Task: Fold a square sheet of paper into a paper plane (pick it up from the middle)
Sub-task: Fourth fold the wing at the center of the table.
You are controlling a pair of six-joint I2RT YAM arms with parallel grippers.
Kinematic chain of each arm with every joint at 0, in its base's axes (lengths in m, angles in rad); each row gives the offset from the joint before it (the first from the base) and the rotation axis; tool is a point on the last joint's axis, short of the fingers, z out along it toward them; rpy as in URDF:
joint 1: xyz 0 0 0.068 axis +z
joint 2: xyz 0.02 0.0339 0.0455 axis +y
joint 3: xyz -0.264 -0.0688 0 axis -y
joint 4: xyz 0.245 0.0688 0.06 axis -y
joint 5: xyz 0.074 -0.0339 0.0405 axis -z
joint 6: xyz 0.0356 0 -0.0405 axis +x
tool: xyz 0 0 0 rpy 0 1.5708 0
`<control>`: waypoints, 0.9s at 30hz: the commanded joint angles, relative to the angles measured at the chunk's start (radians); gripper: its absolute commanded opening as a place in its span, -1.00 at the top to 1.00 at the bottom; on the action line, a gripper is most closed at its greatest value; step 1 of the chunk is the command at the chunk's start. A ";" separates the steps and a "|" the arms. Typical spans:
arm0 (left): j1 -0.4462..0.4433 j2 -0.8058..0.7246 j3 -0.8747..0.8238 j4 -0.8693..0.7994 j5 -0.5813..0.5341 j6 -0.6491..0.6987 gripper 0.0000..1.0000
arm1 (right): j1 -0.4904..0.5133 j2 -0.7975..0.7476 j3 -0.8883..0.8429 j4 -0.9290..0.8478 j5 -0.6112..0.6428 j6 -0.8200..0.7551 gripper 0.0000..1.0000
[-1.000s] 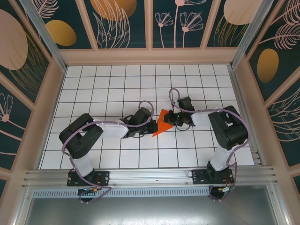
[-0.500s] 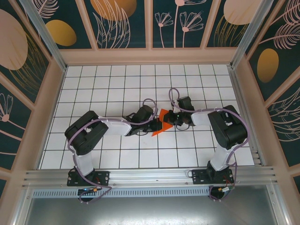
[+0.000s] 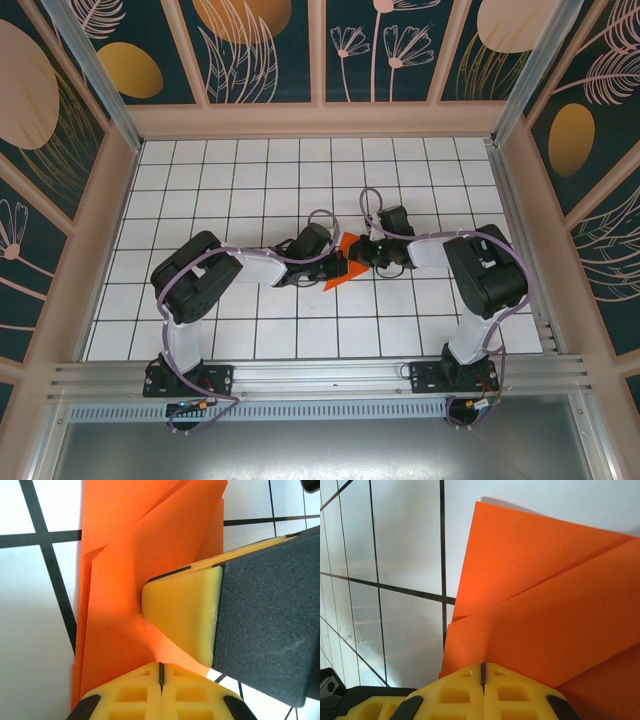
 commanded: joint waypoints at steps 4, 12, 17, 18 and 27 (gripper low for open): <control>0.007 0.017 -0.046 -0.051 0.043 0.053 1.00 | 0.004 0.084 -0.023 -0.122 0.093 -0.034 1.00; 0.006 -0.023 -0.158 -0.133 0.094 0.115 1.00 | 0.003 0.125 0.006 -0.182 0.116 -0.056 1.00; -0.003 -0.078 -0.240 -0.152 0.086 0.114 1.00 | 0.001 0.134 0.015 -0.199 0.127 -0.057 1.00; -0.003 -0.085 -0.253 -0.153 0.084 0.109 1.00 | 0.000 0.134 0.016 -0.201 0.129 -0.057 1.00; -0.039 -0.161 -0.343 -0.214 0.032 0.107 1.00 | -0.004 0.137 0.021 -0.219 0.142 -0.063 1.00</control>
